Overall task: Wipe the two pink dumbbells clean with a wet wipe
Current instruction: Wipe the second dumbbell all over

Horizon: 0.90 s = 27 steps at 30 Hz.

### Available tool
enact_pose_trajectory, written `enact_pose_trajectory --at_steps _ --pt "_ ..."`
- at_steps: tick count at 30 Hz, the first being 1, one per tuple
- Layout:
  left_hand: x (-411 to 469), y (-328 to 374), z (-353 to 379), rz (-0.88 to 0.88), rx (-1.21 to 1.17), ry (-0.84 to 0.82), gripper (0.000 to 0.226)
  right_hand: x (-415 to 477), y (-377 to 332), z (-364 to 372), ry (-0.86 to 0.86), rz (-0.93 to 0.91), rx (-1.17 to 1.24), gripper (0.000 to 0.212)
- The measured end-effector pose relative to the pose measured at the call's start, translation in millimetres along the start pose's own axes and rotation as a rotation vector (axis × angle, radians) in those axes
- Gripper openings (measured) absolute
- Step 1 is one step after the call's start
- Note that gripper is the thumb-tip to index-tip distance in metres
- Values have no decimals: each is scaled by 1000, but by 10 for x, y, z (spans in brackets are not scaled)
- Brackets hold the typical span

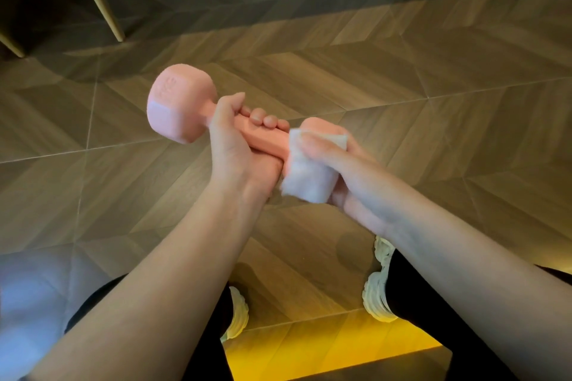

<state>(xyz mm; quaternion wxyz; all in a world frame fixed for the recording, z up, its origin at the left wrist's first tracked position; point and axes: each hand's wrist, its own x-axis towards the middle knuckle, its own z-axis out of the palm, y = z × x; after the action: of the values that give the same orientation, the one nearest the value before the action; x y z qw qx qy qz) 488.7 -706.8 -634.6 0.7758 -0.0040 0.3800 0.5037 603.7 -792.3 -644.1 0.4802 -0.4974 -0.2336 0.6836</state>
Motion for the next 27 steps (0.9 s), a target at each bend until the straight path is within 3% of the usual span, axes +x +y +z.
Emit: enact_pose_trajectory --at_steps 5,9,12,14,18,23,27 --pt "-2 -32 2 -37 2 18 30 -22 -66 -79 -145 5 89 28" --pt "-5 -16 -4 4 11 -16 32 -44 -18 -86 -106 54 138 67" --pt "-38 -49 4 3 48 -48 32 -45 20 13 -10 -36 -48 34" --pt "-46 -53 24 -12 48 -68 35 -45 -1 64 -5 -75 -30 22" --pt "-44 -14 43 -10 77 -129 33 -68 -60 -2 -57 59 228 29" --pt "-68 -1 17 -34 94 -245 32 -100 -21 -22 -70 86 289 42" --pt "-70 0 40 -34 115 -318 29 -108 -51 -10 -93 66 315 23"
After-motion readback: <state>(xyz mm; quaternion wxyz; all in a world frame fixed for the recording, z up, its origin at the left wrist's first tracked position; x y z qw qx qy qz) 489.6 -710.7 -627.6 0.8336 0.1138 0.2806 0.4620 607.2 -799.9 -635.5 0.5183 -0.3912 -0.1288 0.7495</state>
